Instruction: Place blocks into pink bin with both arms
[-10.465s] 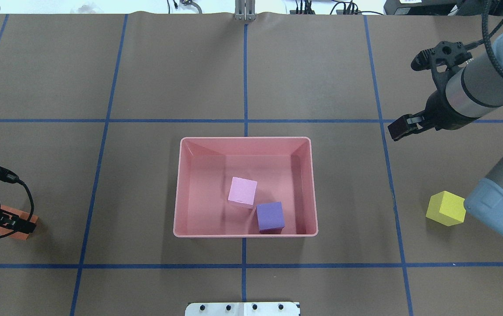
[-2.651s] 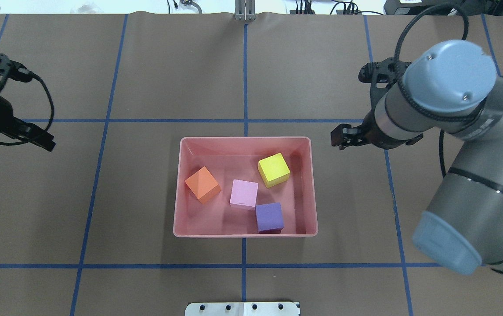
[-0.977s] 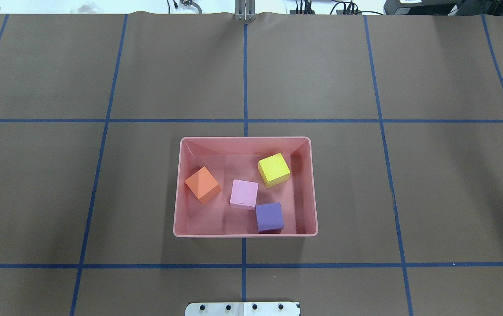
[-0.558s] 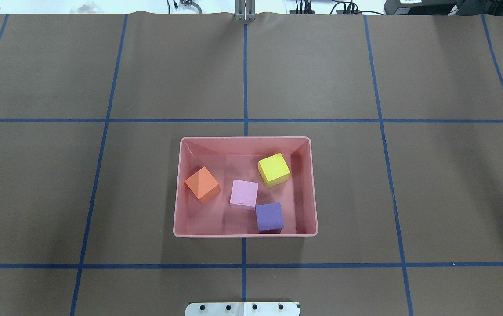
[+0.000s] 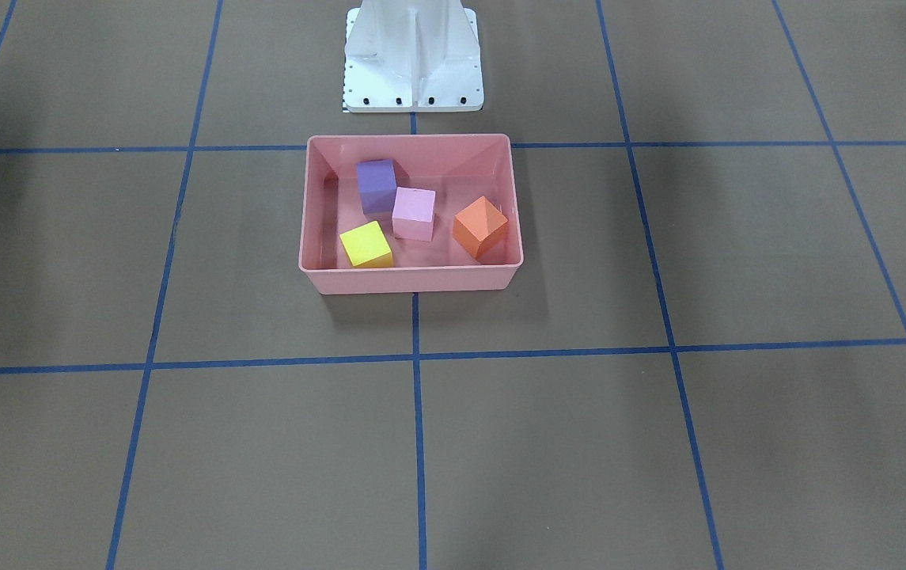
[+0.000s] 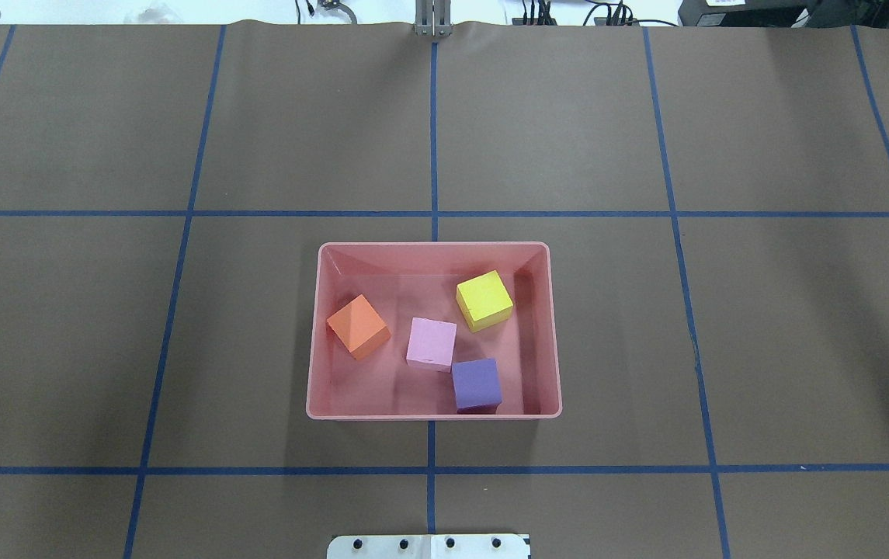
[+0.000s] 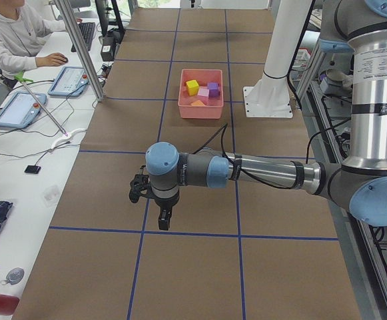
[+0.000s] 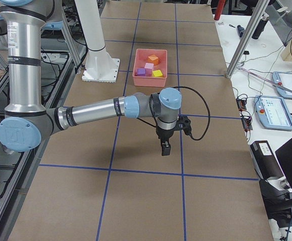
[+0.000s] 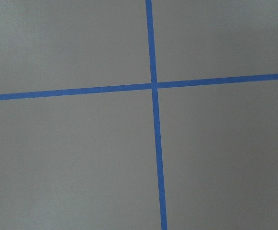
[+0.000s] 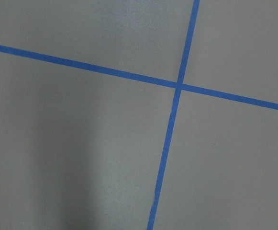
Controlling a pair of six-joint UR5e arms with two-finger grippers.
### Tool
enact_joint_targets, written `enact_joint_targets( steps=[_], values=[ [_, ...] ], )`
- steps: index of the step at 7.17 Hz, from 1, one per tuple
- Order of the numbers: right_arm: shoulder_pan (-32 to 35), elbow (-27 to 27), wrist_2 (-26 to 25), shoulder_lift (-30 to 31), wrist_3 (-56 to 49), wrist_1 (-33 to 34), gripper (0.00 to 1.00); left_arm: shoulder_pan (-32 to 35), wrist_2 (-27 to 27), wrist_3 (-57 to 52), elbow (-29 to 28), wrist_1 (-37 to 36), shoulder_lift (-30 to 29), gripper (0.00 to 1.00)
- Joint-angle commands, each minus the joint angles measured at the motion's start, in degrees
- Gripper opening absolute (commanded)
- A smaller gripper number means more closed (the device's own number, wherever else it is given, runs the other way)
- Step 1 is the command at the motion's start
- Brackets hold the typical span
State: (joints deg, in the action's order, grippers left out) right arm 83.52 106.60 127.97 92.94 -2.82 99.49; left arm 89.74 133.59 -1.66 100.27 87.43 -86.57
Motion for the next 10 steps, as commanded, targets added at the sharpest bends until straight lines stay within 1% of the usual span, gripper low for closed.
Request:
enact_joint_targets(
  steps=[1, 2, 4, 5, 6, 10],
  values=[
    [0.24, 0.10, 0.09, 1.09, -0.08, 0.00, 1.00, -0.01, 0.00, -0.10, 0.45, 0.11, -0.17, 1.00],
    [0.41, 0.01, 0.09, 1.36, -0.17, -0.26, 1.00, -0.01, 0.00, -0.10, 0.36, 2.02, 0.00, 1.00],
    [2.69, 0.79, 0.18, 2.93, -0.70, -0.70, 1.00, -0.01, 0.00, -0.10, 0.36, 2.48, 0.44, 1.00],
    [2.87, 0.80, 0.18, 5.29, -0.52, -5.14, 1.00, -0.01, 0.00, -0.10, 0.45, 2.48, 0.53, 1.00],
    [2.88, 0.63, 0.18, 6.54, -0.09, -7.97, 1.00, -0.01, 0.00, -0.10, 0.45, 2.48, 0.53, 1.00],
    [2.88, 0.71, 0.35, 6.55, 0.00, -8.00, 1.00, -0.01, 0.00, -0.10, 0.36, 2.48, 0.62, 1.00]
  ],
)
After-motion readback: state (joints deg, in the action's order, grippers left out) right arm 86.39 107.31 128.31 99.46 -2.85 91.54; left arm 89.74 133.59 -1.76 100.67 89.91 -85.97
